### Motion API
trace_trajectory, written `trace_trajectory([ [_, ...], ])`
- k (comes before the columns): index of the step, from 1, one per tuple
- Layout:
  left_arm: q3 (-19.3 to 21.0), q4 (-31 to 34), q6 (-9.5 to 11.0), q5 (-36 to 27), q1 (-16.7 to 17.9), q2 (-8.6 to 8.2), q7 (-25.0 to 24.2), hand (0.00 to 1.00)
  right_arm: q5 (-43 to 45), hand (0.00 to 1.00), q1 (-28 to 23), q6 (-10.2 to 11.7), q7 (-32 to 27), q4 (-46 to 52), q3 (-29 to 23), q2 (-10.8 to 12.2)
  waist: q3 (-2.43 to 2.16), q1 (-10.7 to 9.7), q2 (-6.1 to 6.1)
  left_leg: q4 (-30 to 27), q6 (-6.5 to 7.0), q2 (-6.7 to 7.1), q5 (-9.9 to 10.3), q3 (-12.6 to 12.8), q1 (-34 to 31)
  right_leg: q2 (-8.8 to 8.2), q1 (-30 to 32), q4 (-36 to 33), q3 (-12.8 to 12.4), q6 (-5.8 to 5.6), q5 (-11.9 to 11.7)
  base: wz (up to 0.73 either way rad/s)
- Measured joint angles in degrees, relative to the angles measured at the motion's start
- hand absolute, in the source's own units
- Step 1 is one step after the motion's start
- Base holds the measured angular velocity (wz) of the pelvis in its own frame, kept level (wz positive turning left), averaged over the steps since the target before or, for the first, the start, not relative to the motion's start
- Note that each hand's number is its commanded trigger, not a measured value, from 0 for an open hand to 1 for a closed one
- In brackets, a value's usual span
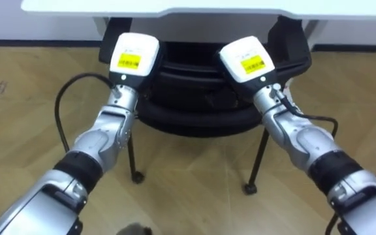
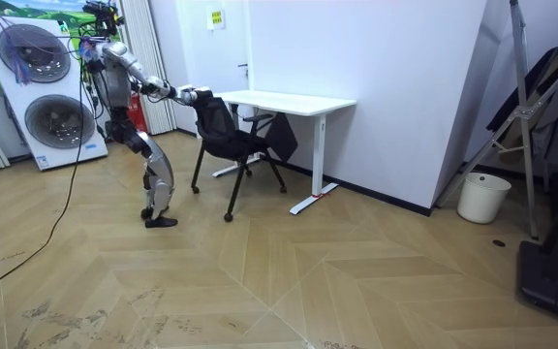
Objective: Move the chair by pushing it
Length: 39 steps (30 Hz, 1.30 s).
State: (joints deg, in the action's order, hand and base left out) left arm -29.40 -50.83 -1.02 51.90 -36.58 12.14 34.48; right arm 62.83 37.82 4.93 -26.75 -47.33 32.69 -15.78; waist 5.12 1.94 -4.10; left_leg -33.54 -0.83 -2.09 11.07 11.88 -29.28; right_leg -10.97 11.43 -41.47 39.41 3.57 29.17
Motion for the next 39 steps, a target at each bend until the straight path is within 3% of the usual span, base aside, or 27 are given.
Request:
trace_trajectory([
  [3, 0.0, 0.9, -0.5, 0.0, 0.9, 0.07, 0.2, 1.0, 0.3, 1.0, -0.1, 0.0, 0.0, 0.1, 0.3, 0.1, 0.01, 1.8, -0.34, 5.2, 2.09, 2.83, -3.3, 2.7, -0.3, 0.18, -1.5, 0.9, 0.3, 0.26, -0.1, -0.07],
  [4, 0.0, 1.0, -0.6, 0.0, 1.0, 0.12, 0.2, 1.0, 0.2, 1.0, -0.1, 0.0, 0.1, 0.1, 0.4, 0.1, -0.03, 2.1, -0.4, 5.8, 2.37, 3.17, -3.8, 3.0, -0.2, 0.2, -1.8, 0.7, 0.3, 0.29, -0.1, -0.06],
  [6, -0.2, 1.4, -0.9, 0.0, 1.5, 1.72, 0.2, 1.0, -0.3, 1.0, -0.7, -0.7, 0.1, 0.5, 1.1, 1.7, -0.16, 2.9, -1.35, 7.1, 2.57, 4.05, -5.0, 3.3, 0.7, 0.52, -3.0, 0.6, 0.3, 0.09, 0.0, -0.04],
  [10, -1.1, 2.4, -0.7, 0.3, 1.5, 3.78, -0.1, 1.0, -1.8, 1.0, -1.1, -1.6, 0.1, 0.1, 1.4, 3.5, -0.37, 3.2, -3.03, 7.8, 3.79, 3.78, -5.8, 3.4, 1.8, 1.07, -4.4, 1.0, -0.2, -1.2, 0.8, -0.05],
  [11, -1.2, 2.8, -0.8, 0.7, 1.7, 3.97, -0.4, 1.0, -2.0, 1.0, -1.4, -1.8, 0.1, 0.1, 1.4, 3.7, -0.65, 3.3, -3.26, 7.7, 3.86, 3.97, -5.8, 3.4, 1.9, 1.08, -4.8, 1.8, -0.3, -1.01, 1.6, -0.14],
  [13, -1.2, 3.5, -1.1, 1.6, 1.9, 4.06, -1.2, 1.0, -2.5, 1.0, -1.7, -1.9, 0.0, 0.0, 1.5, 3.7, -0.75, 3.4, -3.33, 7.1, 3.87, 4.06, -5.8, 3.5, 2.3, 0.97, -5.5, 2.5, -0.3, -0.66, 1.6, -0.12],
  [14, -1.3, 4.3, -1.1, 2.4, 2.2, 4.38, -2.3, 1.0, -3.1, 1.0, -2.4, -1.8, 0.0, 0.0, 1.5, 3.8, -1.08, 3.6, -3.91, 5.2, 4.0, 3.78, -5.7, 3.3, 2.4, 0.67, -6.1, 2.8, -0.2, -0.26, 1.9, -0.09],
  [15, -1.6, 5.3, -1.1, 2.9, 2.8, 4.91, -3.4, 1.0, -3.9, 1.0, -3.4, -1.7, -0.1, 0.2, 1.5, 4.0, -1.47, 4.2, -4.59, 3.3, 4.19, 3.08, -5.5, 2.1, 2.9, 0.41, -7.0, 2.9, -0.2, -0.3, 2.1, -0.06],
  [16, -2.0, 5.9, -1.1, 3.0, 3.0, 5.33, -3.8, 1.0, -4.2, 1.0, -4.0, -1.7, -0.3, 0.3, 1.5, 4.2, -1.68, 4.2, -4.91, 2.9, 4.16, 2.64, -5.5, 2.4, 3.3, 0.29, -7.5, 2.9, -0.2, -0.69, 2.2, 0.0],
  [17, -2.8, 6.7, -1.0, 2.9, 3.5, 5.88, -4.5, 1.0, -4.6, 1.0, -5.4, -1.7, -0.9, 0.9, 1.5, 4.2, -1.8, 4.3, -5.45, 2.4, 4.78, 2.95, -5.1, 2.5, 4.3, 0.06, -8.5, 2.8, -1.2, -2.23, 2.4, -0.2],
  [19, -2.5, 7.6, 0.0, 2.7, 4.6, 7.37, -4.6, 1.0, -4.5, 1.0, -5.8, -1.7, -1.1, 1.2, 2.3, 4.7, -2.16, 5.4, -4.92, -1.3, 7.07, 2.99, -1.4, 2.4, 4.7, -1.37, -8.1, -2.2, -3.8, -4.54, 2.3, -0.6],
  [20, -1.8, 7.6, 0.5, 2.6, 4.6, 7.6, -4.8, 1.0, -4.1, 1.0, -5.2, -1.9, -1.0, 1.3, 2.4, 4.9, -1.75, 6.2, -3.98, -3.4, 8.77, 3.85, -0.1, 1.1, 4.7, -2.76, -4.7, -10.6, -7.8, -5.42, 0.1, -0.65],
  [21, -1.3, 7.6, 0.9, 2.9, 4.5, 7.48, -5.1, 1.0, -3.9, 1.0, -4.9, -1.9, -0.6, 1.0, 2.3, 5.1, -1.66, 6.0, -3.46, -4.4, 9.38, 4.11, 0.8, 0.9, 4.9, -4.71, -0.8, -18.0, -11.4, -4.75, -3.8, -0.44],
  [23, -1.3, 7.7, 0.9, 3.0, 4.4, 7.23, -5.6, 1.0, -4.3, 1.0, -4.9, -1.9, -0.6, 0.9, 2.2, 4.8, -1.41, 5.2, -2.39, -4.5, 9.84, 4.12, 1.1, 0.8, 5.0, -7.06, 3.9, -26.4, -14.9, -5.22, -7.4, -0.03],
  [25, -1.3, 7.9, 0.6, 2.9, 4.1, 6.78, -6.3, 1.0, -4.3, 1.0, -4.4, -1.9, -1.1, 0.3, 2.2, 4.6, -1.2, 4.8, -1.24, -4.4, 9.47, 3.67, 1.4, 0.8, 5.1, -9.21, 6.8, -29.3, -17.4, -5.4, -9.0, -0.07],
  [26, -1.2, 7.9, 0.4, 2.9, 3.7, 6.48, -6.8, 1.0, -4.3, 1.0, -3.9, -1.8, -1.5, -0.3, 2.2, 4.4, -0.87, 4.8, -0.52, -4.1, 8.27, 3.66, 1.4, 0.8, 5.2, -10.04, 8.0, -28.5, -18.4, -4.96, -9.3, -0.19],
  [27, -1.1, 7.8, 0.4, 2.9, 3.5, 6.2, -7.5, 1.0, -4.3, 1.0, -3.6, -1.8, -2.0, -1.1, 2.2, 4.4, -0.49, 4.8, 0.12, -2.4, 6.54, 3.79, 0.8, 0.8, 5.9, -10.42, 8.2, -24.8, -18.8, -4.2, -9.7, -0.19],
  [28, -1.1, 7.7, 0.7, 2.9, 3.5, 6.18, -7.8, 1.0, -4.3, 1.0, -3.6, -1.8, -2.1, -1.5, 2.2, 4.5, -0.53, 4.5, -0.03, -1.7, 3.38, 4.08, 0.6, 0.7, 6.2, -11.09, 8.3, -22.0, -18.9, -4.04, -9.9, -0.29],
  [29, -1.2, 7.9, 1.2, 2.3, 3.3, 6.61, -8.1, 1.0, -4.3, 1.0, -2.9, -1.1, -1.9, -1.5, 2.3, 4.0, -0.46, 4.7, 0.45, -10.5, 4.42, 2.14, 4.1, -1.4, 4.7, -11.41, 9.7, -19.1, -19.3, -5.47, -10.6, -0.81],
  [30, -0.9, 8.7, 1.6, 1.8, 3.3, 7.17, -8.1, 1.0, -4.3, 1.0, -1.8, -0.1, -1.1, -1.0, 2.2, 3.4, -0.37, 6.8, 2.6, -19.6, 3.51, -1.04, 13.7, -5.2, 4.7, -11.38, 11.9, -20.3, -21.0, -7.13, -10.1, -0.95],
  [31, -0.5, 8.6, 1.5, 1.8, 3.1, 7.11, -8.3, 1.0, -4.5, 1.0, -1.2, -0.1, -0.6, -1.2, 2.2, 3.5, 0.0, 7.3, 3.19, -21.7, 4.71, -0.99, 14.6, -5.4, 4.5, -12.04, 12.7, -20.2, -22.2, -7.73, -9.6, -0.74],
  [32, 0.1, 8.2, 1.6, 1.8, 2.5, 6.94, -9.8, 1.0, -4.6, 1.0, -0.9, -0.1, 0.6, -1.7, 1.8, 3.9, -0.48, 7.3, 2.41, -23.0, 6.46, -0.19, 15.8, -5.9, 4.5, -14.0, 13.5, -18.9, -22.6, -7.72, -9.3, 0.08],
  [34, -0.1, 6.9, 2.7, 1.9, 2.2, 6.98, -9.8, 1.0, -4.7, 1.0, -1.0, 1.0, 0.6, -2.5, 1.8, 3.9, -0.87, 6.2, 1.8, -21.4, 6.0, -0.25, 15.6, -7.4, 4.8, -13.35, 13.6, -13.2, -22.2, -8.78, -10.4, 0.42],
  [36, 0.0, 6.6, 2.8, 1.9, 2.3, 7.25, -9.3, 1.0, -4.8, 1.0, -1.1, 1.9, -0.2, -2.6, 1.8, 4.1, -0.96, 6.1, 1.65, -18.8, 4.24, -0.87, 13.9, -8.3, 5.3, -10.2, 13.2, -1.8, -22.2, -8.23, -14.8, 0.27],
  [37, -0.1, 6.6, 2.9, 1.8, 2.3, 7.52, -9.3, 1.0, -4.7, 1.0, -1.1, 2.1, -0.1, -2.4, 1.8, 4.1, -0.94, 6.0, 1.67, -18.6, 4.03, -1.12, 13.5, -8.5, 5.5, -9.4, 13.0, 0.1, -22.3, -7.91, -15.9, 0.36],
  [38, -0.1, 6.5, 3.4, 1.8, 2.4, 7.79, -9.5, 1.0, -4.4, 1.0, -1.6, 2.6, 0.1, -2.1, 1.8, 4.2, -0.97, 5.0, 1.64, -18.3, 3.3, -1.29, 13.1, -10.3, 5.7, -7.62, 11.7, 1.1, -22.4, -8.31, -17.2, 0.51],
  [39, -0.2, 6.5, 3.6, 1.8, 2.5, 8.0, -9.6, 1.0, -4.3, 1.0, -1.8, 3.0, 0.2, -2.0, 1.8, 4.1, -1.14, 4.5, 1.33, -17.5, 2.32, -2.25, 12.5, -11.0, 5.7, -6.26, 10.9, 1.7, -22.1, -8.3, -17.2, 0.52],
])
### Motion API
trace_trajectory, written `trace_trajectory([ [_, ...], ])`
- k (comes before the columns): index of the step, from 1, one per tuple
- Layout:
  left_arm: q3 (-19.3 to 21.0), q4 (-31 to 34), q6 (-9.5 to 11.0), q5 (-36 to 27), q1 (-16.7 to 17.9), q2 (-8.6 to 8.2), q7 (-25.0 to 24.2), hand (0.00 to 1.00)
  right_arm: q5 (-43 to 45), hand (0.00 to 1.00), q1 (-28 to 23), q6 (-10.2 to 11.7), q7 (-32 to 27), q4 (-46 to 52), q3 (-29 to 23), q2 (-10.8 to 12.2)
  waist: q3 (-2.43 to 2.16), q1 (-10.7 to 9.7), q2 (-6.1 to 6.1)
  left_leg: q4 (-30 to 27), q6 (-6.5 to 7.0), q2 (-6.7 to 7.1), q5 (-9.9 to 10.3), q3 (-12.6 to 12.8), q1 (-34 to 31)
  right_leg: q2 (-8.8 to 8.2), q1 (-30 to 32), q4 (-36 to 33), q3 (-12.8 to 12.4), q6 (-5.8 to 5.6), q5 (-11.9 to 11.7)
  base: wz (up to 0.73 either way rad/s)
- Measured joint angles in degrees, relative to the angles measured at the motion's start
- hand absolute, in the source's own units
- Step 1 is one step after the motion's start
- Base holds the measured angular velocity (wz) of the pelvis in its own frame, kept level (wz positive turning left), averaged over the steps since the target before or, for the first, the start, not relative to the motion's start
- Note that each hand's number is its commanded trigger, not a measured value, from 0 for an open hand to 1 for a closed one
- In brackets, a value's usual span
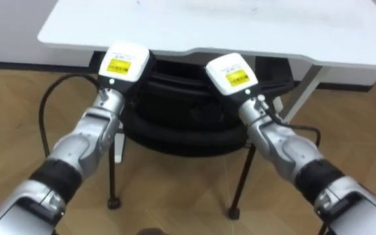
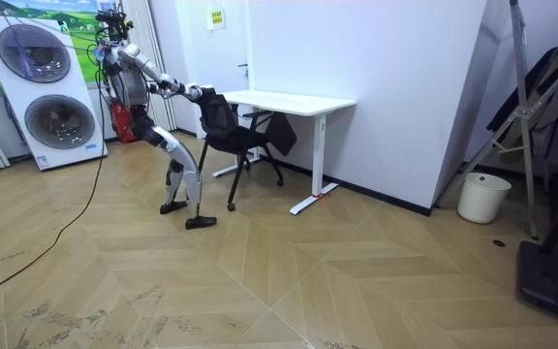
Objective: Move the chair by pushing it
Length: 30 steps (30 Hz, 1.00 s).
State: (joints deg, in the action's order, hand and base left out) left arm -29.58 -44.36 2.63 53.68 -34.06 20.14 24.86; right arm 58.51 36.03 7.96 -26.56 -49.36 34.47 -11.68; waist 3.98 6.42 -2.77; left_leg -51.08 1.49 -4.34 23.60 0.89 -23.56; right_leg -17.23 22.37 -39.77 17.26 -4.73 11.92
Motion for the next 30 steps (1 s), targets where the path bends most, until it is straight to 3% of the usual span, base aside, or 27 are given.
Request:
trace_trajectory([
  [2, 0.0, 0.0, 0.2, 0.0, 0.0, 0.18, 0.2, 1.0, 0.1, 1.0, 0.0, 0.5, 0.4, 0.1, -0.1, -0.1, -0.03, -0.4, -0.05, 0.7, -1.37, -1.12, -0.8, 0.2, 0.0, 1.6, -1.0, 0.7, 0.5, 0.72, -1.2, 0.24],
  [4, 0.0, 0.0, 0.2, 0.0, 0.1, 0.09, 0.0, 1.0, 0.2, 1.0, 0.0, 0.7, 1.1, 0.2, -0.3, -0.2, -0.04, -1.5, -0.08, 1.3, -1.71, -1.09, -1.0, -0.2, 0.3, 1.56, -1.6, 0.8, 1.1, 0.92, -2.7, 0.17],
  [9, 0.2, 0.0, -0.3, 0.6, 0.1, -1.49, -0.2, 1.0, 0.4, 1.0, 0.0, 1.7, 2.3, 0.7, -1.0, -1.9, -0.03, -3.2, -0.73, 4.8, -3.23, -1.0, -2.6, -0.2, 0.9, 1.83, -1.1, 1.2, 0.8, 1.5, -2.4, 0.04],
  [13, 0.2, 0.5, -0.9, 0.9, 0.1, -1.7, 0.1, 1.0, 0.2, 1.0, 0.0, 2.1, 2.6, 0.7, -1.2, -2.2, -0.23, -3.2, -1.78, 7.7, -4.73, -1.57, -3.5, -0.8, 1.4, 3.67, -0.8, 2.6, 0.3, 2.29, -2.0, -0.04],
  [15, 0.2, 0.7, -0.9, 1.0, 0.1, -1.08, 0.4, 1.0, 0.2, 1.0, 0.0, 2.5, 3.0, 1.0, -1.5, -2.0, -0.39, -3.0, -2.04, 9.0, -5.54, -2.97, -4.4, -1.0, 2.3, 5.62, -0.9, 3.2, 0.1, 3.4, -1.6, -0.1],
  [16, 0.2, 0.8, -0.9, 1.0, 0.1, -0.94, 0.4, 1.0, 0.2, 1.0, 0.0, 2.6, 3.0, 1.1, -1.5, -2.0, -0.42, -3.0, -2.27, 9.3, -5.73, -3.1, -4.5, -1.1, 2.6, 5.74, -0.8, 3.0, 0.1, 3.81, -1.3, -0.05],
  [18, 0.2, 0.8, -1.0, 1.0, 0.2, -0.84, 0.6, 1.0, 0.2, 0.5, 0.0, 2.7, 4.2, 1.9, -1.5, -1.9, -0.39, -3.2, -2.64, 10.3, -6.77, -4.13, -4.8, -1.2, 3.5, 6.53, -1.1, 2.2, 0.3, 4.75, 0.0, 0.02],
  [19, 0.2, 0.8, -1.0, 1.0, 0.3, -0.84, 0.6, 0.65, 0.2, 0.09, 0.0, 2.7, 4.7, 2.2, -1.6, -1.9, -0.38, -3.3, -2.63, 10.4, -7.22, -4.44, -4.9, -1.3, 3.8, 6.86, -1.3, 2.1, 0.4, 5.04, 0.3, 0.0],
  [20, 0.2, 0.7, -1.1, 1.0, 0.4, -0.82, 0.6, 0.18, 0.2, 0.0, -0.1, 2.7, 5.3, 2.3, -1.7, -1.8, -0.3, -3.2, -2.49, 10.4, -7.81, -5.29, -5.1, -1.7, 4.2, 7.76, -2.0, 2.0, 0.6, 5.63, 0.9, 0.0],
  [21, 0.2, 0.6, -1.1, 1.0, 0.8, -0.89, 0.7, 0.0, 0.2, 0.0, -0.2, 2.8, 6.0, 2.3, -1.7, -1.8, -0.38, -3.3, -2.33, 10.3, -8.31, -6.06, -5.0, -2.3, 4.5, 8.62, -2.8, 2.0, 1.2, 6.03, 1.5, 0.06],
  [23, 0.2, 0.7, -1.6, 1.1, 0.9, -1.28, 0.8, 0.0, 0.1, 0.0, -0.2, 2.7, 6.9, 2.4, -2.1, -1.8, -0.34, -4.5, -2.19, 10.3, -8.83, -6.33, -5.1, -2.9, 4.6, 9.0, -3.3, 1.9, 1.8, 6.4, 2.0, 0.14],
  [25, 0.6, 0.7, -3.1, 0.7, 1.0, -2.75, 0.6, 0.0, 0.1, 0.0, -0.2, 2.2, 8.1, 2.8, -3.0, -2.0, -0.3, -4.7, -1.52, 10.8, -8.98, -6.22, -5.2, -2.6, 4.9, 8.9, -3.3, 1.8, 1.6, 6.05, 1.7, -0.01],
  [27, 4.4, 1.6, -4.0, -1.8, 2.2, -6.11, -0.3, 0.0, 0.1, 0.0, -0.4, 1.1, 9.3, 2.8, -4.4, -2.0, -0.34, -4.2, -1.38, 13.1, -8.88, -5.5, -5.6, -0.7, 6.6, 8.41, -3.1, 2.3, 0.0, 5.69, 1.1, -0.23],
  [30, 6.6, 1.9, -4.0, -6.4, 2.7, -8.32, -0.5, 0.0, -0.1, 0.0, -0.4, 0.0, 9.9, 2.8, -5.5, -1.7, -0.57, -4.5, -0.76, 16.9, -8.48, -3.98, -7.2, -0.1, 7.9, 8.22, -3.2, 4.9, -0.9, 5.37, -0.7, -0.19],
])
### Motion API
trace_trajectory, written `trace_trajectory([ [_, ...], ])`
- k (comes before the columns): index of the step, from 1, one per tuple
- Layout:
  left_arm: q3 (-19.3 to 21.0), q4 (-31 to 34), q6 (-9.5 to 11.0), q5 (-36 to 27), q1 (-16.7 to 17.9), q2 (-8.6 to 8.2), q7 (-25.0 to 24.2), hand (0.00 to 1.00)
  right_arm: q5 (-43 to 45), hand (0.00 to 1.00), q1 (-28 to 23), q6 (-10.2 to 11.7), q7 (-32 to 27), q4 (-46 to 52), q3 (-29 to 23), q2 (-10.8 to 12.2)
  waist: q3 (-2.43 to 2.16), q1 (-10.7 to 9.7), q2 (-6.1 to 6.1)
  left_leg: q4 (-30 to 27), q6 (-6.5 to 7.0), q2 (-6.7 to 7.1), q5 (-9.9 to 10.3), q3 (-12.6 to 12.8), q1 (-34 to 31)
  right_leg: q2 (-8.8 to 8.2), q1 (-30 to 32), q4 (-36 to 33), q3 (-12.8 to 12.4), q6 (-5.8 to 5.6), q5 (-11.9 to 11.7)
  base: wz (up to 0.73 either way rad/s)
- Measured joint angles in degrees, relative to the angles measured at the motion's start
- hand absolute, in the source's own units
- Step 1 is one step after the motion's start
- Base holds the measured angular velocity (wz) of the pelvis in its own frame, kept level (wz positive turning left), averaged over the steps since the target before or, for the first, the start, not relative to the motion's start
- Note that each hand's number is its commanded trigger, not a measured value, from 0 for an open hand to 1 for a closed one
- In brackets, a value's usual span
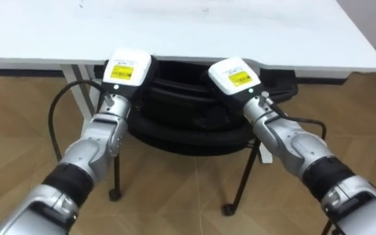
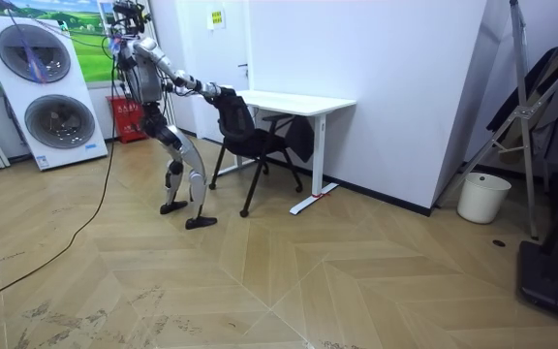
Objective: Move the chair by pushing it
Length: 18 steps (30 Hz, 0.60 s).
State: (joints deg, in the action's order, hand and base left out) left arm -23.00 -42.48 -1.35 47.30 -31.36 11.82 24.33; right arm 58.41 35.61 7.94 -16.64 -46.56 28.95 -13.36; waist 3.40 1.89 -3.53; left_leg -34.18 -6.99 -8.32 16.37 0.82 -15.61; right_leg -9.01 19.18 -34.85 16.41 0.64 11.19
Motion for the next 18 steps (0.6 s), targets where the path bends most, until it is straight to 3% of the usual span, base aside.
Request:
trace_trajectory([
  [6, 0.6, 0.6, 0.5, -6.5, 0.0, -0.8, -0.1, 0.0, -2.0, 0.0, -0.9, 0.0, 0.9, 0.3, -1.6, 0.0, -0.04, -0.1, 0.02, 8.4, 0.36, 1.11, -4.2, 0.4, 3.4, 0.64, -2.5, 6.7, 0.0, 0.08, -3.9, -0.01],
  [10, 1.0, 3.2, -0.7, -6.7, 0.5, -1.35, -2.1, 0.0, -2.0, 0.0, -3.4, -0.6, 3.6, 5.2, -4.1, -0.6, -0.31, -0.1, -0.02, 11.6, 0.92, 1.62, -5.8, 0.9, 4.2, 0.69, -3.0, 9.6, -0.2, -0.34, -5.4, -0.01],
  [13, 1.1, 8.4, -2.3, -6.7, 1.5, -0.28, -5.3, 0.0, -2.1, 0.0, -5.1, -0.5, 6.5, 11.9, -4.7, -3.8, -0.62, -0.2, -0.18, 13.2, 1.46, 1.98, -7.0, 1.2, 4.3, 0.84, -3.1, 11.7, -0.5, -0.12, -7.2, 0.0],
  [15, 1.2, 13.2, -3.5, -6.5, 2.2, 2.28, -8.0, 0.0, -1.8, 0.0, -5.8, 0.7, 7.7, 18.6, -5.7, -7.5, -0.89, -0.5, -0.08, 14.9, 1.76, 2.0, -7.9, 1.2, 5.5, 1.25, -4.8, 14.5, -0.3, -0.33, -8.8, 0.02],
  [17, 2.8, 16.2, -3.7, -7.2, 3.8, 2.67, -9.4, 0.0, -1.8, 0.0, -6.9, 1.4, 8.7, 19.8, -6.0, -8.8, -1.03, -0.8, -0.27, 16.9, 1.99, 2.12, -8.8, 1.3, 7.7, 1.84, -7.3, 17.5, -1.0, -0.77, -10.1, 0.07],
  [18, 3.0, 19.2, -4.3, -6.7, 4.6, 3.62, -11.0, 0.0, -2.3, 0.0, -9.3, 1.6, 9.2, 25.9, -6.9, -12.3, -1.1, -0.7, -0.21, 18.0, 2.25, 2.28, -9.4, 1.4, 8.3, 2.37, -8.4, 19.6, -2.2, -1.18, -11.1, 0.0],
])
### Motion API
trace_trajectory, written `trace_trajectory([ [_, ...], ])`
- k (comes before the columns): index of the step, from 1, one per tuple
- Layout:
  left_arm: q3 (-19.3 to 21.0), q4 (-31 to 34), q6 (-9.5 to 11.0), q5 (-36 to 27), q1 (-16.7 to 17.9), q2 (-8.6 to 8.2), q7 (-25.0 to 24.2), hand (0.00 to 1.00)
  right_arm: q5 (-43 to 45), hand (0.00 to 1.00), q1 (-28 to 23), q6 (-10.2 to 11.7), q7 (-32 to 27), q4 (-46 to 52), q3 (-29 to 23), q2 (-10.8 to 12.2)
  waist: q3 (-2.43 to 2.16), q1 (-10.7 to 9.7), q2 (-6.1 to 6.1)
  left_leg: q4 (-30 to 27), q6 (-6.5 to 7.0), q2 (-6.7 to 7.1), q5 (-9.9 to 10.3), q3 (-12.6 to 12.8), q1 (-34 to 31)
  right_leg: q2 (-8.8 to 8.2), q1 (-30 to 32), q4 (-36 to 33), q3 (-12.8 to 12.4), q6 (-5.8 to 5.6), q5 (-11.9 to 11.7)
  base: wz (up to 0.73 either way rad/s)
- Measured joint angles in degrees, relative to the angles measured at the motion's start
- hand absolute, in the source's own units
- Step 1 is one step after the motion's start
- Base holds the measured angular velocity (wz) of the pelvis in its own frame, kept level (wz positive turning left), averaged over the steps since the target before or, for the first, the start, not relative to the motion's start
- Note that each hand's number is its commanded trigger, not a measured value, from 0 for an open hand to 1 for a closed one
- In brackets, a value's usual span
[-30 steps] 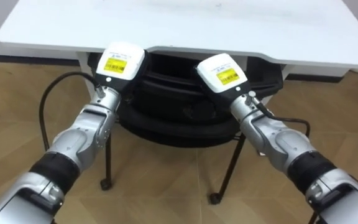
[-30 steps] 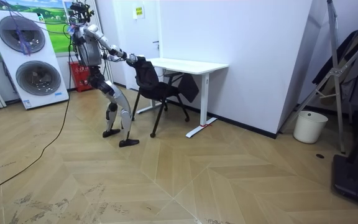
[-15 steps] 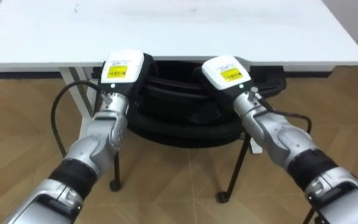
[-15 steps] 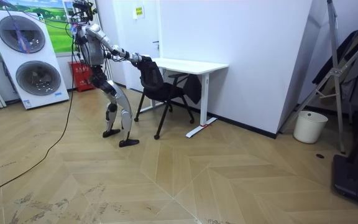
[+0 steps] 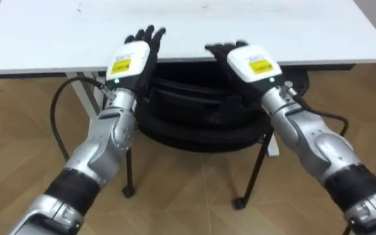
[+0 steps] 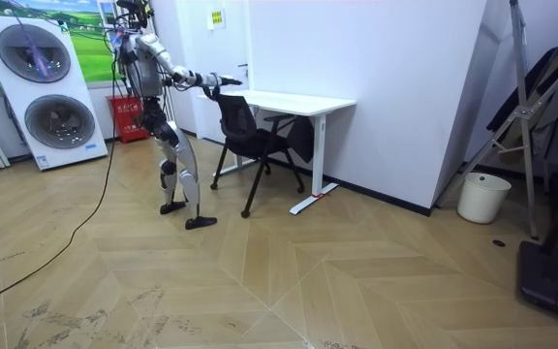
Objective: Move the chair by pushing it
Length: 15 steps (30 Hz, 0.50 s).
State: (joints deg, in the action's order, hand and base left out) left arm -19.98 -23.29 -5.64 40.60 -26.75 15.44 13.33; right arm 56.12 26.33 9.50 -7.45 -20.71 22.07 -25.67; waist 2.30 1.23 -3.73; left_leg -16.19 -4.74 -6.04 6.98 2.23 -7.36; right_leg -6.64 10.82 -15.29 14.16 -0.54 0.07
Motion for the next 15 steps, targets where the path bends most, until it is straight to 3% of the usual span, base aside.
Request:
trace_trajectory([
  [2, 0.3, 3.2, -0.2, -0.9, 1.4, 2.5, -1.5, 0.0, -3.3, 0.0, -1.1, 0.8, -2.6, 7.9, -5.8, -3.7, -0.18, 0.7, 0.11, 1.0, 0.21, 0.18, -0.6, 0.8, 0.3, 0.41, -0.4, 2.5, -1.0, -0.15, -1.7, -0.19],
  [4, 1.5, 6.6, -0.2, -2.4, 3.4, 3.96, -1.5, 0.0, -7.2, 0.0, -0.8, -0.9, -10.0, 10.6, -15.6, -3.8, -0.9, 1.1, 0.14, 0.8, 0.24, 0.12, -0.6, 1.2, 0.3, 0.67, -1.0, 4.1, -1.3, -0.31, -2.6, -0.16],
  [5, 3.6, 10.5, 0.5, -3.0, 4.2, 5.45, -1.4, 0.0, -9.5, 0.0, -0.7, -2.4, -14.3, 11.0, -21.5, -4.6, -1.87, 2.0, -0.06, 0.9, 0.24, 0.09, -0.6, 1.2, 0.5, 0.75, -1.1, 4.4, -1.4, -0.39, -2.5, -0.05],
  [6, 8.7, 14.5, 2.7, -6.0, 4.6, 6.65, 0.9, 0.0, -12.3, 0.0, -0.8, -3.7, -17.3, 11.1, -26.2, -5.8, -2.76, 2.5, -0.06, 1.2, 0.22, -0.08, -0.5, 1.6, 1.3, 0.98, -1.8, 4.9, -1.6, -0.96, -2.2, -0.06],
  [7, 11.9, 16.7, 3.6, -8.4, 4.6, 7.28, 2.8, 0.0, -13.7, 0.0, -0.9, -4.3, -18.4, 11.5, -27.9, -6.4, -3.19, 2.4, -0.03, 1.9, 0.16, -0.1, -0.4, 1.6, 1.9, 1.01, -2.2, 5.0, -1.6, -1.21, -2.0, -0.04],
  [8, 17.8, 20.3, 5.5, -14.1, 4.7, 8.92, 7.8, 0.0, -17.3, 0.0, -2.2, -4.6, -20.1, 14.1, -31.1, -7.4, -4.03, 1.6, 0.37, 2.8, 0.01, -0.1, -0.3, 1.6, 3.0, 1.06, -3.4, 5.6, -1.4, -1.47, -1.7, 0.0],
  [9, 23.7, 23.5, 7.1, -17.5, 5.1, 10.84, 12.6, 0.0, -20.5, 0.0, -4.2, -3.9, -22.8, 17.1, -34.3, -8.4, -4.31, 0.5, 0.86, 3.8, -0.1, 0.0, -0.2, 1.6, 4.8, 1.01, -4.9, 5.6, -1.4, -2.03, -1.1, 0.0],
  [10, 26.4, 24.5, 7.9, -18.2, 5.4, 11.79, 14.5, 0.0, -22.1, 0.0, -5.3, -3.3, -24.3, 17.9, -36.1, -8.8, -4.43, 0.1, 1.05, 4.3, -0.06, 0.06, -0.2, 1.7, 5.7, 0.96, -5.5, 5.6, -1.5, -2.23, -0.8, -0.05],
  [11, 31.6, 25.8, 9.5, -18.9, 6.4, 13.2, 17.8, 0.0, -25.4, 0.0, -8.1, -2.5, -26.9, 18.9, -40.0, -10.3, -4.2, -0.2, 0.72, 5.5, 0.0, 0.2, -0.1, 2.2, 7.8, 0.88, -6.7, 5.5, -1.8, -2.47, -0.4, -0.14],
  [12, 36.6, 28.0, 10.9, -20.4, 9.5, 14.04, 20.6, 0.0, -28.3, 0.0, -10.8, -2.4, -29.0, 20.0, -44.0, -11.3, -4.27, -0.9, 1.17, 6.7, 0.04, 0.4, -0.1, 2.8, 9.5, 0.83, -7.7, 5.5, -2.4, -2.62, 0.1, -0.17],
  [13, 38.8, 28.8, 11.4, -21.3, 11.5, 14.17, 22.0, 0.0, -29.9, 0.0, -12.0, -2.5, -30.2, 20.4, -46.1, -11.5, -4.14, -1.1, 1.39, 7.0, 0.15, 0.51, 0.0, 3.1, 10.3, 0.83, -8.0, 5.3, -2.9, -2.65, 0.3, -0.2],
  [15, 45.2, 29.0, 12.2, -24.8, 18.3, 14.13, 26.1, 0.0, -38.0, 0.0, -17.4, -2.6, -35.0, 20.8, -53.8, -11.5, -3.33, -1.9, 1.65, 7.1, 0.38, 0.73, 0.5, 3.7, 11.6, 0.74, -8.5, 4.5, -4.0, -2.8, 1.1, -0.12],
])
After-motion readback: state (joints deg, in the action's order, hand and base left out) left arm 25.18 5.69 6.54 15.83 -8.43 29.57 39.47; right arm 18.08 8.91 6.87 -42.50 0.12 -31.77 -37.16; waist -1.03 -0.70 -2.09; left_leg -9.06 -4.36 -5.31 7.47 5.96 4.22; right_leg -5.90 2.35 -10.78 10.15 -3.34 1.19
